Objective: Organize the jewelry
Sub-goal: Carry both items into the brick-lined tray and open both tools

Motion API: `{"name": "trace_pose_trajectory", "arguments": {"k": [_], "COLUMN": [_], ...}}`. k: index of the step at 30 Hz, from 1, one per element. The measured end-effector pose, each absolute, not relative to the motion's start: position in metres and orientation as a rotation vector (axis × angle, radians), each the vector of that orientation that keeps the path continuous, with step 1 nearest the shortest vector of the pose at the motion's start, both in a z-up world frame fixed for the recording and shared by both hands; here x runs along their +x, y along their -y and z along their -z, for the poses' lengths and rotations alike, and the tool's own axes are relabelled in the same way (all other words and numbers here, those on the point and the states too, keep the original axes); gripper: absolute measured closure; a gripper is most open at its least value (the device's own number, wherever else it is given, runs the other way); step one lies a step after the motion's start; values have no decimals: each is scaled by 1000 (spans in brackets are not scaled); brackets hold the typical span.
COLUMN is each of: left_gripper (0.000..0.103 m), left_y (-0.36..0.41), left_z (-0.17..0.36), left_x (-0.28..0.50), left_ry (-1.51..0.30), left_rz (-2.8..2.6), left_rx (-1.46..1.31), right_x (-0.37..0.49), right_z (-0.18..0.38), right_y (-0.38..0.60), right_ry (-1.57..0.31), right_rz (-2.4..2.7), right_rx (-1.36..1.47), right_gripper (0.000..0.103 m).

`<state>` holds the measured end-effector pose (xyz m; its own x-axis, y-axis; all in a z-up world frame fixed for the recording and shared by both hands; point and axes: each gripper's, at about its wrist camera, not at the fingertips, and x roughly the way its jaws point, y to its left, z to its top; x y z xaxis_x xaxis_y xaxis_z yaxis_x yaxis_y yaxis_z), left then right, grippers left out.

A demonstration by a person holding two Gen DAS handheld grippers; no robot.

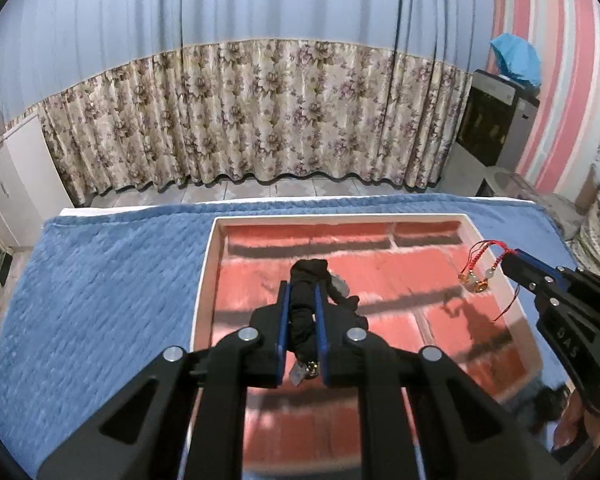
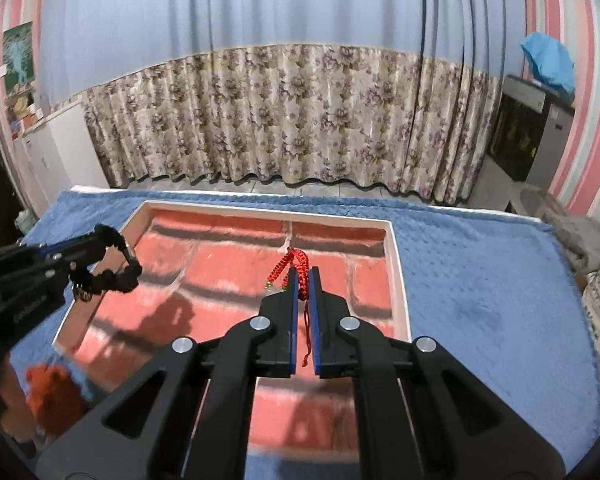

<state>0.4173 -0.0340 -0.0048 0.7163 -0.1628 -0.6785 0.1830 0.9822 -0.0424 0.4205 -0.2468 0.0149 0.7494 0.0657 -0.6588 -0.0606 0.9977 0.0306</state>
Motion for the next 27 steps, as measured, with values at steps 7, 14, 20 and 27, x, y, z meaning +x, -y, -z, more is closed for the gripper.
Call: {"name": "trace_pose_trajectory", "arguments": {"k": [7, 14, 20, 27], "left_gripper": [91, 91, 90, 68], "left_y": [43, 45, 41, 43], "left_z": [37, 59, 74, 85], "left_x": [479, 509, 521, 527], "left_ry": [-832, -885, -939, -986], "left_rz": [155, 113, 96, 58], "left_rx": [40, 90, 101, 142], "right_x": [476, 507, 517, 519], "right_z": [11, 33, 52, 60], "right_y": [258, 264, 265, 263], "right_ry": [-779, -889, -978, -1031], "right_rz": [-9, 13, 34, 39], "right_rx": [33, 34, 39, 27], "right_gripper": [97, 97, 97, 96]}}
